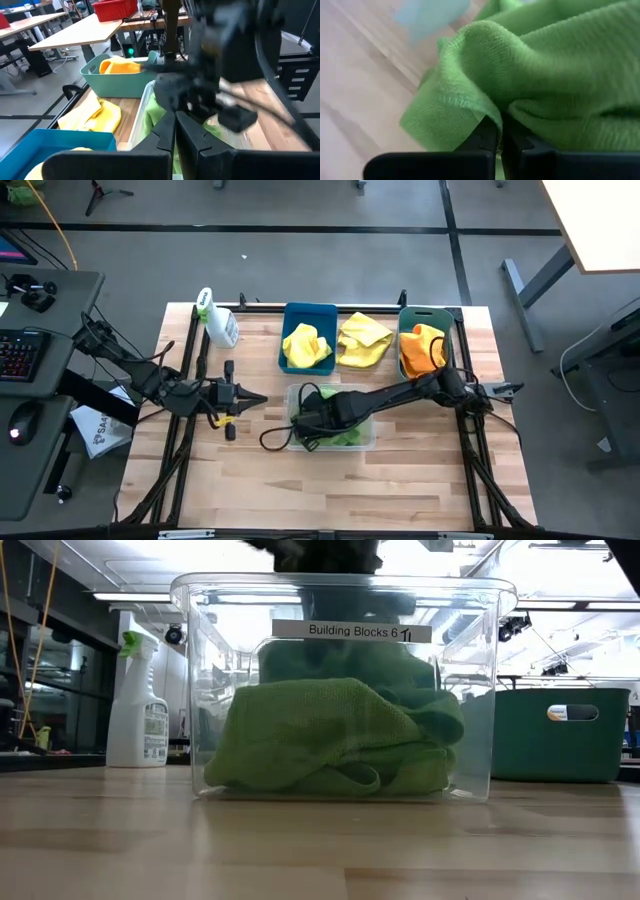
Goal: Sort microfiber towel by color & place in baskets
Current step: Put the green towel into the transparent bin
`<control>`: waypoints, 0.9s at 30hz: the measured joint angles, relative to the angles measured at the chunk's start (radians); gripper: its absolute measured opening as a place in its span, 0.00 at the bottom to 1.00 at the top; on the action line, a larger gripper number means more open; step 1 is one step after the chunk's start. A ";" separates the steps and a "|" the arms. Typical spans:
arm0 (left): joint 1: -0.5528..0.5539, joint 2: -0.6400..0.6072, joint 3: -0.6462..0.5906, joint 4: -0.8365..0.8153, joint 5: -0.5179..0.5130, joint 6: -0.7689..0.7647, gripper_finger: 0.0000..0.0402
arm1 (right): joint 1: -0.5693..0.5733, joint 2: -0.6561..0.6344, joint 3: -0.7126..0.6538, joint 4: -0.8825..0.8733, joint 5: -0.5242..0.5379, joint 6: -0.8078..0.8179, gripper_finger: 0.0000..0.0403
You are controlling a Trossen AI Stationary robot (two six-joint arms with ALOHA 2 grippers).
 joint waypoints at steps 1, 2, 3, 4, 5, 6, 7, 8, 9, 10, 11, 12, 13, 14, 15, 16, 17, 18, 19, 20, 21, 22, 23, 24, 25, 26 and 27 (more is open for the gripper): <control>0.000 -0.003 0.000 0.000 -0.001 0.000 0.00 | -0.003 0.016 0.000 0.005 0.000 -0.003 0.00; 0.000 -0.006 0.000 0.003 -0.001 0.000 0.00 | -0.006 0.030 -0.001 0.014 -0.001 -0.012 0.00; 0.000 -0.010 0.000 0.002 -0.001 0.000 0.00 | -0.012 0.047 -0.001 0.023 -0.006 -0.022 0.00; 0.000 -0.011 0.000 0.000 -0.001 -0.001 0.00 | -0.021 0.059 0.000 0.043 -0.026 -0.024 0.00; 0.000 -0.012 0.000 0.002 -0.001 -0.007 0.00 | -0.030 0.069 0.002 0.059 -0.029 -0.025 0.00; 0.000 -0.012 0.000 0.002 -0.001 -0.009 0.00 | -0.040 0.083 0.005 0.076 -0.044 -0.026 0.00; 0.000 -0.012 0.000 0.000 -0.001 -0.011 0.00 | -0.049 0.093 0.005 0.095 -0.068 -0.030 0.00; 0.000 -0.011 0.000 0.000 -0.001 -0.016 0.00 | -0.056 0.110 0.004 0.114 -0.073 -0.042 0.00; 0.000 -0.011 0.000 -0.001 -0.001 -0.017 0.00 | -0.064 0.129 0.000 0.126 -0.079 -0.050 0.00; 0.000 -0.012 0.000 0.000 -0.001 -0.016 0.00 | -0.071 0.147 -0.004 0.134 -0.093 -0.064 0.00; 0.000 -0.012 0.000 -0.001 0.001 -0.017 0.00 | -0.076 0.163 -0.006 0.144 -0.106 -0.085 0.00; 0.000 -0.012 0.000 -0.001 0.004 -0.017 0.00 | -0.081 0.166 -0.006 0.154 -0.116 -0.118 0.00; 0.000 -0.012 0.000 -0.001 0.006 -0.017 0.00 | -0.084 0.166 -0.002 0.158 -0.136 -0.155 0.00; 0.000 -0.012 0.000 -0.001 0.007 -0.017 0.00 | -0.089 0.166 0.001 0.157 -0.160 -0.194 0.00; 0.000 -0.011 0.000 -0.001 0.007 -0.017 0.00 | -0.093 0.166 0.002 0.148 -0.181 -0.227 0.00; 0.000 -0.012 0.000 -0.001 0.007 -0.017 0.00 | -0.096 0.168 0.001 0.137 -0.188 -0.245 0.00; 0.000 -0.012 0.000 -0.001 0.007 -0.017 0.00 | -0.096 0.173 -0.001 0.131 -0.187 -0.255 0.00; 0.000 -0.012 0.000 -0.001 0.007 -0.017 0.00 | -0.096 0.174 -0.002 0.130 -0.180 -0.259 0.00; 0.000 -0.012 0.000 -0.001 0.007 -0.017 0.00 | -0.098 0.173 -0.002 0.130 -0.171 -0.262 0.00; 0.000 -0.012 0.000 0.000 0.007 -0.017 0.00 | -0.099 0.167 -0.002 0.130 -0.163 -0.270 0.00; 0.000 -0.012 0.000 0.000 0.007 -0.017 0.00 | -0.099 0.164 -0.001 0.131 -0.164 -0.280 0.00; 0.000 -0.012 0.000 0.000 0.007 -0.017 0.00 | -0.100 0.163 -0.001 0.131 -0.167 -0.287 0.00; 0.000 -0.012 0.000 0.000 0.007 -0.017 0.00 | -0.100 0.163 -0.001 0.130 -0.174 -0.289 0.00; 0.000 -0.012 0.000 0.000 0.007 -0.017 0.00 | -0.100 0.164 -0.001 0.128 -0.183 -0.289 0.00; 0.000 -0.012 0.000 0.001 0.007 -0.017 0.00 | -0.100 0.164 -0.001 0.128 -0.189 -0.289 0.00; 0.000 -0.012 0.000 0.001 0.007 -0.017 0.00 | -0.100 0.164 -0.001 0.129 -0.193 -0.289 0.00; 0.000 -0.012 0.000 0.001 0.007 -0.017 0.00 | -0.100 0.164 -0.001 0.130 -0.193 -0.288 0.00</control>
